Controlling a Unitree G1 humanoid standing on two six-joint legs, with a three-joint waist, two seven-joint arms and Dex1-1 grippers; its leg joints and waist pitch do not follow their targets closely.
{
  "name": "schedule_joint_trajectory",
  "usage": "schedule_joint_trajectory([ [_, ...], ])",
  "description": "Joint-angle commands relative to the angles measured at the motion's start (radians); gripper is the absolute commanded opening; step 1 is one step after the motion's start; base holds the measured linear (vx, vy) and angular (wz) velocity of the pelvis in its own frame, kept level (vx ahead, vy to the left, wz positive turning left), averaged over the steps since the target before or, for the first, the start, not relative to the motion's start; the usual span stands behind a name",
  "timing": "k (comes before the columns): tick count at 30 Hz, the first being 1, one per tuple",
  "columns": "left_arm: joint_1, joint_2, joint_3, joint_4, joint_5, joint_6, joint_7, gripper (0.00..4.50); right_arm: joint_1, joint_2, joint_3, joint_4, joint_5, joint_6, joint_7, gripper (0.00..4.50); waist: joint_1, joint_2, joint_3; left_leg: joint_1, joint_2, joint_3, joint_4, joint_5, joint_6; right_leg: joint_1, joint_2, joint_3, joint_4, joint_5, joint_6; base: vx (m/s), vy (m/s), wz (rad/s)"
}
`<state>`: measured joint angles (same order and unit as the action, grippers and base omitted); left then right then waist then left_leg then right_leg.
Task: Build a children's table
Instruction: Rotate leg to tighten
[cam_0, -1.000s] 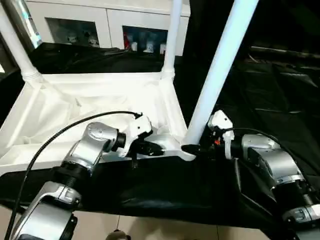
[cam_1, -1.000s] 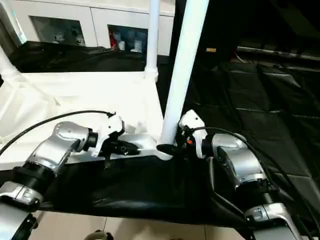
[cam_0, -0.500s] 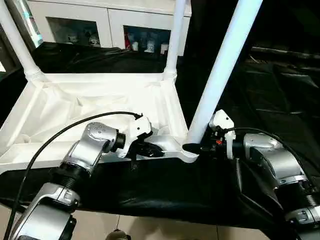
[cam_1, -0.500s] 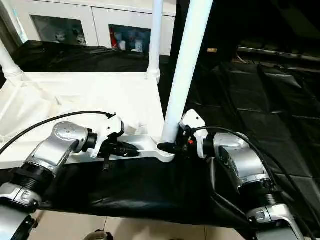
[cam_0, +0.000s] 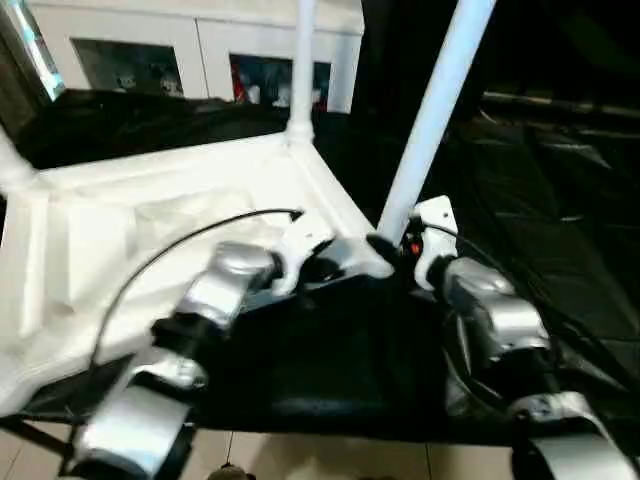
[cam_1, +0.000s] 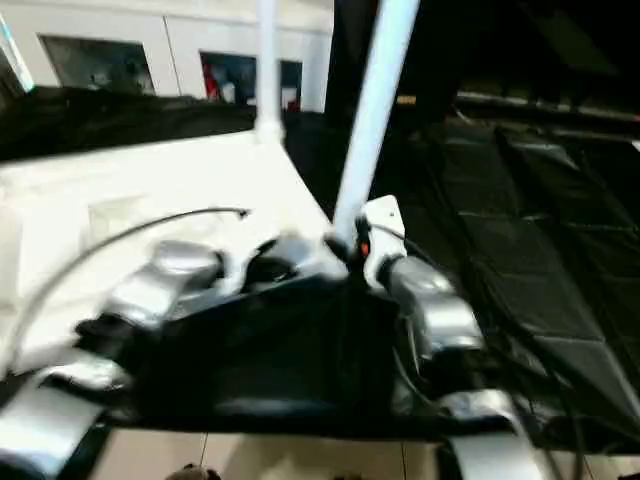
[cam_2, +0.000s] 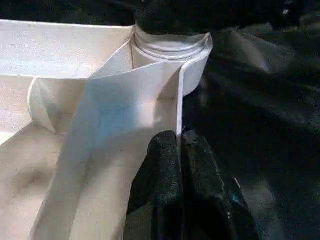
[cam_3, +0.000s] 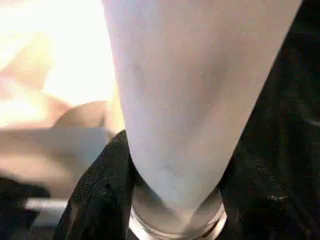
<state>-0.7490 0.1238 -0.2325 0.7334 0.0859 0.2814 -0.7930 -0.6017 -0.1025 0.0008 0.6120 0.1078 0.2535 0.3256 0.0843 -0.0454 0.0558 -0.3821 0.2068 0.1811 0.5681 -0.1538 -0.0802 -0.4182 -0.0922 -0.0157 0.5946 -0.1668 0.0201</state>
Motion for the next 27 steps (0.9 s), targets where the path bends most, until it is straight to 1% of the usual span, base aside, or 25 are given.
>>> schedule_joint_trajectory([
  [1,-0.018,-0.082,-0.043,0.018,0.001,-0.007,0.026,0.00,0.009,0.073,0.063,0.080,-0.029,0.016,-0.016,1.97,-0.004,0.003,-0.054,0.016,0.005,0.003,-0.072,-0.299,-0.024,0.036,-0.025,0.013,-0.073,-0.249,-0.162,0.000,0.000,0.00],
  [2,-0.022,-0.089,-0.050,0.026,0.007,-0.014,0.026,0.00,0.003,0.084,0.068,0.084,-0.031,0.007,-0.011,1.97,-0.003,0.008,-0.055,0.017,0.006,0.002,-0.073,-0.305,-0.023,0.037,-0.025,0.013,-0.073,-0.244,-0.159,0.000,0.000,0.00],
  [3,-0.022,-0.089,-0.050,0.026,0.007,-0.014,0.026,0.00,0.003,0.084,0.068,0.084,-0.031,0.007,-0.011,1.97,-0.002,0.006,-0.056,0.016,0.006,0.002,-0.073,-0.304,-0.019,0.039,-0.023,0.012,-0.072,-0.228,-0.159,0.000,0.000,0.00],
  [4,-0.027,-0.093,-0.049,0.036,0.009,-0.017,0.026,0.00,-0.003,0.090,0.068,0.087,-0.033,-0.007,-0.004,1.97,-0.002,0.008,-0.056,0.016,0.005,0.002,-0.072,-0.303,-0.015,0.039,-0.023,0.012,-0.072,-0.215,-0.160,0.000,0.000,0.00],
  [5,-0.032,-0.093,-0.046,0.044,0.010,-0.021,0.029,0.00,-0.006,0.090,0.063,0.093,-0.030,-0.010,-0.002,2.32,-0.002,0.009,-0.056,0.016,0.005,0.001,-0.073,-0.305,-0.014,0.040,-0.023,0.012,-0.071,-0.214,-0.161,0.000,0.000,0.00],
  [6,-0.036,-0.089,-0.043,0.049,0.010,-0.024,0.029,0.00,-0.007,0.083,0.061,0.095,-0.032,-0.012,0.001,2.32,-0.003,0.008,-0.053,0.016,0.005,0.002,-0.074,-0.318,-0.013,0.039,-0.023,0.012,-0.074,-0.232,-0.159,0.000,0.000,0.00],
  [7,-0.038,-0.071,-0.041,0.053,0.013,-0.031,0.019,0.00,-0.007,0.065,0.046,0.096,-0.018,-0.010,0.015,2.66,-0.002,0.007,-0.054,0.016,0.006,0.001,-0.076,-0.334,-0.014,0.038,-0.024,0.011,-0.076,-0.259,-0.156,0.000,0.000,0.00],
  [9,-0.038,-0.060,-0.039,0.055,0.014,-0.036,0.011,0.00,-0.008,0.052,0.042,0.098,-0.018,-0.015,0.025,2.68,-0.002,0.008,-0.054,0.018,0.006,0.000,-0.076,-0.346,-0.016,0.037,-0.025,0.012,-0.078,-0.278,-0.152,0.000,0.000,0.00],
  [11,-0.034,-0.037,-0.036,0.053,0.014,-0.047,-0.015,0.00,-0.008,0.020,0.040,0.091,-0.023,-0.026,0.058,2.77,-0.001,0.008,-0.054,0.016,0.007,-0.001,-0.076,-0.343,-0.014,0.038,-0.025,0.012,-0.077,-0.269,-0.153,0.000,0.000,0.00],
  [12,-0.032,-0.027,-0.035,0.051,0.014,-0.050,-0.027,0.00,-0.006,0.006,0.040,0.083,-0.022,-0.028,0.076,3.04,-0.001,0.007,-0.056,0.015,0.008,-0.001,-0.076,-0.330,-0.011,0.040,-0.025,0.012,-0.074,-0.243,-0.159,0.000,0.000,0.00],
  [13,-0.024,-0.004,-0.038,0.046,0.014,-0.076,-0.063,0.00,0.003,-0.027,0.050,0.058,-0.023,-0.030,0.129,3.11,0.000,0.008,-0.056,0.015,0.008,0.000,-0.074,-0.317,-0.006,0.040,-0.024,0.012,-0.072,-0.218,-0.166,0.000,0.000,0.00],
  [14,-0.019,0.012,-0.043,0.043,0.015,-0.100,-0.091,0.00,0.010,-0.050,0.060,0.039,-0.025,-0.032,0.168,3.11,0.002,0.006,-0.056,0.014,0.007,0.000,-0.074,-0.308,-0.002,0.044,-0.024,0.011,-0.073,-0.206,-0.166,0.000,0.000,0.00],
  [15,-0.016,0.020,-0.044,0.042,0.015,-0.103,-0.101,0.00,0.016,-0.063,0.068,0.029,-0.026,-0.033,0.191,3.11,0.003,0.008,-0.057,0.014,0.006,0.001,-0.073,-0.300,0.003,0.045,-0.023,0.011,-0.071,-0.191,-0.169,0.000,0.000,0.00],
  [16,-0.004,0.057,-0.054,0.035,0.016,-0.134,-0.157,0.00,0.049,-0.127,0.110,-0.028,-0.038,-0.055,0.300,3.11,0.007,0.011,-0.060,0.014,0.008,0.002,-0.068,-0.253,0.018,0.049,-0.022,0.011,-0.063,-0.104,-0.185,0.000,0.000,0.00],
  [17,-0.003,0.059,-0.054,0.035,0.016,-0.136,-0.161,0.00,0.051,-0.130,0.112,-0.031,-0.038,-0.056,0.306,3.11,0.008,0.008,-0.060,0.014,0.008,0.003,-0.065,-0.235,0.027,0.051,-0.022,0.011,-0.061,-0.068,-0.192,0.000,0.000,0.00],
  [18,0.001,0.070,-0.057,0.033,0.014,-0.150,-0.181,0.00,0.061,-0.148,0.124,-0.047,-0.041,-0.064,0.337,3.11,0.008,0.006,-0.062,0.013,0.007,0.006,-0.062,-0.201,0.042,0.054,-0.022,0.010,-0.053,-0.008,-0.216,0.000,0.000,0.00],
  [19,0.009,0.089,-0.057,0.022,0.005,-0.152,-0.219,0.00,0.082,-0.180,0.136,-0.084,-0.030,-0.065,0.396,3.11,0.008,0.008,-0.059,0.012,0.007,0.008,-0.062,-0.203,0.053,0.054,-0.022,0.010,-0.054,0.000,-0.227,0.000,0.000,0.00],
  [20,0.022,0.114,-0.053,0.001,-0.018,-0.161,-0.286,0.00,0.107,-0.218,0.144,-0.133,-0.007,-0.060,0.473,3.11,0.007,0.009,-0.060,0.013,0.007,0.008,-0.062,-0.208,0.057,0.055,-0.022,0.009,-0.053,-0.008,-0.232,0.000,0.000,0.00],
  [21,0.022,0.114,-0.053,0.001,-0.018,-0.161,-0.286,0.00,0.107,-0.218,0.144,-0.133,-0.007,-0.060,0.473,3.11,0.008,0.010,-0.059,0.014,0.007,0.007,-0.063,-0.216,0.060,0.056,-0.023,0.009,-0.055,-0.023,-0.235,0.000,0.000,0.00],
  [22,0.036,0.134,-0.049,-0.027,-0.046,-0.167,-0.355,0.00,0.123,-0.244,0.142,-0.171,0.017,-0.048,0.533,3.11,0.008,0.013,-0.055,0.016,0.012,0.005,-0.068,-0.258,0.054,0.054,-0.027,0.008,-0.061,-0.094,-0.237,0.000,0.000,0.00],
  [24,0.055,0.166,-0.057,-0.069,-0.070,-0.164,-0.432,0.00,0.137,-0.275,0.137,-0.212,0.048,-0.029,0.594,3.11,0.008,0.014,-0.054,0.017,0.016,0.004,-0.071,-0.283,0.047,0.053,-0.027,0.009,-0.063,-0.136,-0.238,0.000,0.000,0.00],
  [25,0.055,0.166,-0.057,-0.069,-0.070,-0.164,-0.432,0.00,0.137,-0.275,0.137,-0.212,0.048,-0.029,0.594,3.11,0.007,0.014,-0.054,0.017,0.017,0.005,-0.072,-0.288,0.045,0.051,-0.027,0.009,-0.063,-0.142,-0.241,0.000,0.000,0.00],
  [26,0.063,0.188,-0.068,-0.083,-0.069,-0.172,-0.463,0.00,0.145,-0.293,0.140,-0.237,0.065,-0.019,0.629,3.11,0.006,0.022,-0.057,0.019,0.018,0.004,-0.071,-0.294,0.037,0.049,-0.027,0.009,-0.061,-0.146,-0.247,0.000,0.000,0.00],
  [27,0.067,0.199,-0.075,-0.088,-0.066,-0.180,-0.477,0.00,0.150,-0.303,0.144,-0.254,0.075,-0.009,0.649,3.11,0.006,0.019,-0.056,0.018,0.018,0.005,-0.071,-0.297,0.031,0.050,-0.025,0.009,-0.060,-0.146,-0.247,0.000,0.000,0.00],
])
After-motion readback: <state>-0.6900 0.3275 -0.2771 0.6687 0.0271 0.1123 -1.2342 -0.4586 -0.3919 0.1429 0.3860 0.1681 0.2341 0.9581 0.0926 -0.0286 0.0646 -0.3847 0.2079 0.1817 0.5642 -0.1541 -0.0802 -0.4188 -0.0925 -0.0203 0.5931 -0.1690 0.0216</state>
